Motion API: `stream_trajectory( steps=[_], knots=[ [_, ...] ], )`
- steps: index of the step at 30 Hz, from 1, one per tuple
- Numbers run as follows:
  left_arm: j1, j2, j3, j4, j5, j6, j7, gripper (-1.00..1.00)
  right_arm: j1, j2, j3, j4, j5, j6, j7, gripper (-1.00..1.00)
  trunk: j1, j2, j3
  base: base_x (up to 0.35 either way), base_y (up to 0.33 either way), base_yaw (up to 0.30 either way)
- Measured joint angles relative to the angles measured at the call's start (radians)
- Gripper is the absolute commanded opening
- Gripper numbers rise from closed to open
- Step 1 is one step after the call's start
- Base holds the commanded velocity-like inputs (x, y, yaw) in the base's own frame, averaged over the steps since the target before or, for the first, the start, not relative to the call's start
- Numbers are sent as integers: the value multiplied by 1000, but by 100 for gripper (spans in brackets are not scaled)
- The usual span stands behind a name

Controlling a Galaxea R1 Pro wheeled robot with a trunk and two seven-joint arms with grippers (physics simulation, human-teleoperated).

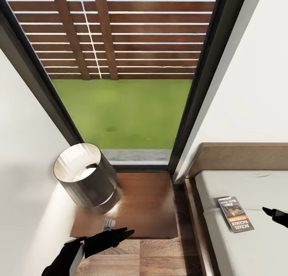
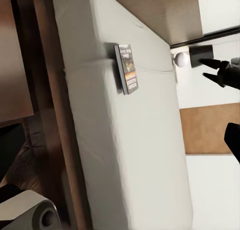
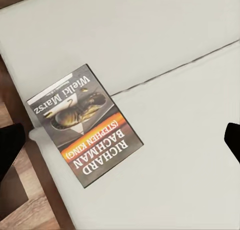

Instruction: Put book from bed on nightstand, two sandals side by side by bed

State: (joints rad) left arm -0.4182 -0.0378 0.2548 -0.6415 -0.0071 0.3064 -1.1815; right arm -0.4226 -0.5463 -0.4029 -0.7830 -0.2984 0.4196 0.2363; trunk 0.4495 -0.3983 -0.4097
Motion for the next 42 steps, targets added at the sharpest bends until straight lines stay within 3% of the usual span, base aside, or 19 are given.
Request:
stream_trajectory(
  steps=[2, 8, 14, 16, 18, 19, 20, 23, 30, 32, 34, 37, 42],
  knots=[
    [0, 0, 0, 0, 0, 0, 0, 100, 0, 19, -1, -2, 2, -16, -22, 100, 0, 0, 0, 0, 0, 0],
    [0, -2, 0, 1, 0, 1, 2, 100, 0, 60, 2, -40, 0, -126, -190, 100, 0, 0, 0, 0, 0, 0],
    [0, -2, 0, 1, 0, 1, 2, 100, 0, 84, -3, -43, -4, -138, -218, 100, 0, 0, 0, 0, 0, 0],
    [0, -3, 0, 1, 0, 1, 2, 100, -2, 86, -7, -44, -35, -137, -222, 100, 0, 0, 0, 0, 0, 0],
    [0, -3, 0, 1, 0, 1, 2, 100, -3, 87, -9, -44, -144, -136, -225, 100, 0, 0, 0, 0, 0, 0],
    [0, -3, 0, 1, 0, 1, 2, 100, -3, 88, -10, -44, -219, -134, -227, 100, 0, 0, 0, 0, 0, 0],
    [0, -3, 0, 1, 0, 1, 2, 100, -4, 89, -9, -44, -328, -125, -229, 100, 0, 0, 0, 0, 0, 0],
    [0, -3, 0, 1, 0, 1, 2, 100, -6, 89, -9, -45, -453, -105, -232, 100, 0, 0, 0, 0, 0, 0],
    [0, -3, 0, 1, 0, 0, 2, 100, -6, 88, -20, -47, -561, -94, -230, 100, 0, 0, 0, 0, 0, 0],
    [0, -3, 0, 1, 0, -1, 2, 100, -6, 88, -27, -46, -633, -92, -229, 100, 0, 0, 0, 0, 0, 0],
    [0, -3, 0, 1, 0, -1, 2, 100, -6, 88, -31, -43, -760, -88, -228, 100, 0, 0, 0, 0, 0, 0],
    [0, -3, 0, 1, 0, -1, 2, 100, -6, 87, -30, -40, -889, -72, -227, 100, 0, 0, 0, 0, 0, 0],
    [0, -3, 0, 1, 0, -1, 2, 100, -6, 88, -31, -20, -949, -66, -230, 100, 0, 0, 0, 0, 0, 0]
  ],
)
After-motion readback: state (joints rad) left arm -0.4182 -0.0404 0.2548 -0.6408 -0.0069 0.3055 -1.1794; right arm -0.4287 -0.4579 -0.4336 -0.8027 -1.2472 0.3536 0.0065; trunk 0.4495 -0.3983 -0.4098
